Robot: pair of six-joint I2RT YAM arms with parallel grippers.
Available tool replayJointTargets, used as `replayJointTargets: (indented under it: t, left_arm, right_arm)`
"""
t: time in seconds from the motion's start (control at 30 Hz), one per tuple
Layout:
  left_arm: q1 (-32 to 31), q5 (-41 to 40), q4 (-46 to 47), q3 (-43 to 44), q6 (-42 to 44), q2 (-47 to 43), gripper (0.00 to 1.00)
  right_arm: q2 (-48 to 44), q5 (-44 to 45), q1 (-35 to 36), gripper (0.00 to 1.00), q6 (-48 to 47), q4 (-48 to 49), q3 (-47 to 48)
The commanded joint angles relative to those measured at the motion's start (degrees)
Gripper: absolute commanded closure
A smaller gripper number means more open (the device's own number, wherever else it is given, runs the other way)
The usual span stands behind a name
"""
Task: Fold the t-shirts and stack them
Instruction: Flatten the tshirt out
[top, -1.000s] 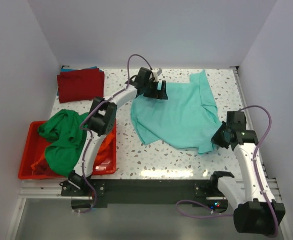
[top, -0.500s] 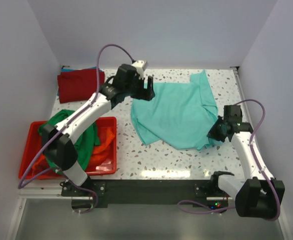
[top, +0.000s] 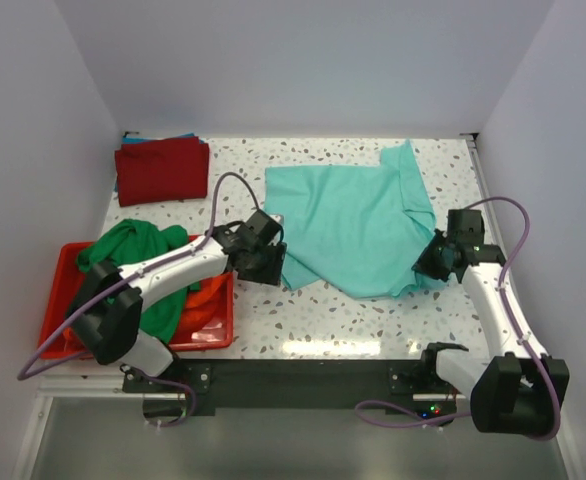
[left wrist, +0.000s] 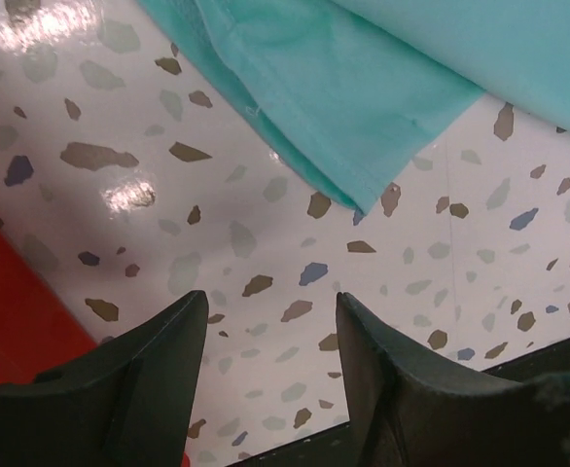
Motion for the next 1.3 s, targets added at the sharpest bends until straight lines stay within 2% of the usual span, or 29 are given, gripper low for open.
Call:
replayJointTargets:
  t: [0.0,0.27,0.73,1.1,1.27]
  left_arm:
    - [-0.5,3.9,5.8,-2.2,-5.2,-2.5,0.40]
    - [-0.6,8.0,14.2,-4.4,-7.6,0.8,0.40]
    - [-0.7,9.3,15.8,-2.7,-8.1,7.8,0.42]
    - [-0.7,8.2,17.3,-2.2,-8.3,11.7,0.48]
    - [-0.8,7.8,17.0,-2.0,-8.4,12.7,0.57]
  right_arm:
    - [-0.2,-1.1,0.1,0.99,-0.8,1.6,-0.5]
    - [-0.7,-1.5,0.1,0.99,-0.9,1.5,-0.8]
    - [-1.7,-1.6,0.0,0.99,-0.7,1.3,-1.7]
    - [-1.7,-1.9,0.0,0.99,-0.9,1.5,-2.0]
    - [-1.6,-2.0,0.1,0.99,-1.1,1.5,-2.1]
